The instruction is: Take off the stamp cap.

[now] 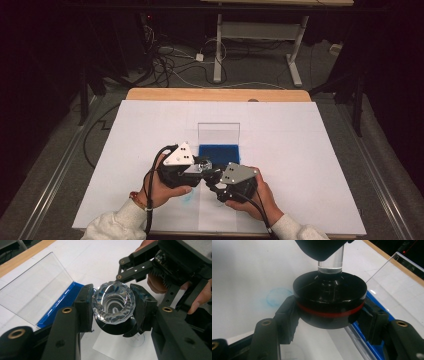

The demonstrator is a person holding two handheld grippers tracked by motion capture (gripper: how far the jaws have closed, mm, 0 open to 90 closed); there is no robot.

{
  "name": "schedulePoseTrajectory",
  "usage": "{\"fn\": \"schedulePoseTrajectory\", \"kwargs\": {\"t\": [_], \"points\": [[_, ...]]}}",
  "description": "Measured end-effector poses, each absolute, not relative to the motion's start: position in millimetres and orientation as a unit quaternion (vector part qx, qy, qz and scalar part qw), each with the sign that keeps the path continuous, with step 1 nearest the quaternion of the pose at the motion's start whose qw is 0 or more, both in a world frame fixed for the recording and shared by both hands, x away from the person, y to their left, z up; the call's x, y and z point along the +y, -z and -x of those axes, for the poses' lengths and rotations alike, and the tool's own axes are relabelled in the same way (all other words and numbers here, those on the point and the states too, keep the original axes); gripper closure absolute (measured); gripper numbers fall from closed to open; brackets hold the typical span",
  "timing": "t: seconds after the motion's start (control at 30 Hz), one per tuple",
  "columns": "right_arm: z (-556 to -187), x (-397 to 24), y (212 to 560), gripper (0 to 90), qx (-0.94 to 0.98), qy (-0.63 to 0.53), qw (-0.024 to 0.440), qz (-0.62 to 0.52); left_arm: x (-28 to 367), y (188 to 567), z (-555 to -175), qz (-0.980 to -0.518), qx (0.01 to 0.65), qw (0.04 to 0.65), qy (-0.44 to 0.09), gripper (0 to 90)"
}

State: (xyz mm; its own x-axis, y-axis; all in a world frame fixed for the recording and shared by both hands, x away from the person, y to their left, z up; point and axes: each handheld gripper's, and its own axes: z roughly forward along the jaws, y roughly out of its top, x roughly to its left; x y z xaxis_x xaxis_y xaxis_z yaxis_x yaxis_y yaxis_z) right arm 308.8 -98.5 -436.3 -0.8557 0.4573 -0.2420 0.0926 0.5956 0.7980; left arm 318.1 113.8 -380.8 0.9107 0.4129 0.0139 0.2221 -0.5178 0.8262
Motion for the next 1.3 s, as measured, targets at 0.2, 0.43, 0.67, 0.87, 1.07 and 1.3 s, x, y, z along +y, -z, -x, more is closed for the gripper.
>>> {"fn": "schedulePoseTrajectory", "kwargs": {"t": [0.2, 0.43, 0.67, 0.87, 1.07, 1.3], "points": [[-308.2, -99.3, 436.3, 39.7, 0.868, -0.417, 0.221, -0.154, 113.0, 381.8, -318.3, -0.866, 0.185, 0.454, -0.101, 54.9], [-308.1, -99.4, 436.7, 39.7, 0.872, -0.408, 0.223, -0.15, 112.4, 383.9, -320.2, -0.867, 0.187, 0.453, -0.094, 55.0], [-308.0, -99.2, 438.5, 39.6, 0.877, -0.397, 0.227, -0.146, 111.8, 386.9, -322.5, -0.867, 0.191, 0.452, -0.085, 55.0], [-308.7, -99.7, 439.3, 39.6, 0.88, -0.392, 0.227, -0.145, 110.2, 388.1, -323.1, -0.868, 0.193, 0.449, -0.083, 54.9], [-307.7, -100.6, 437.1, 39.6, 0.879, -0.389, 0.238, -0.138, 111.6, 387.5, -324.8, -0.865, 0.196, 0.456, -0.073, 54.9], [-310.1, -102.9, 437.2, 39.5, 0.875, -0.41, 0.204, -0.158, 112.6, 387.1, -326.0, -0.856, 0.198, 0.473, -0.068, 55.0]]}}
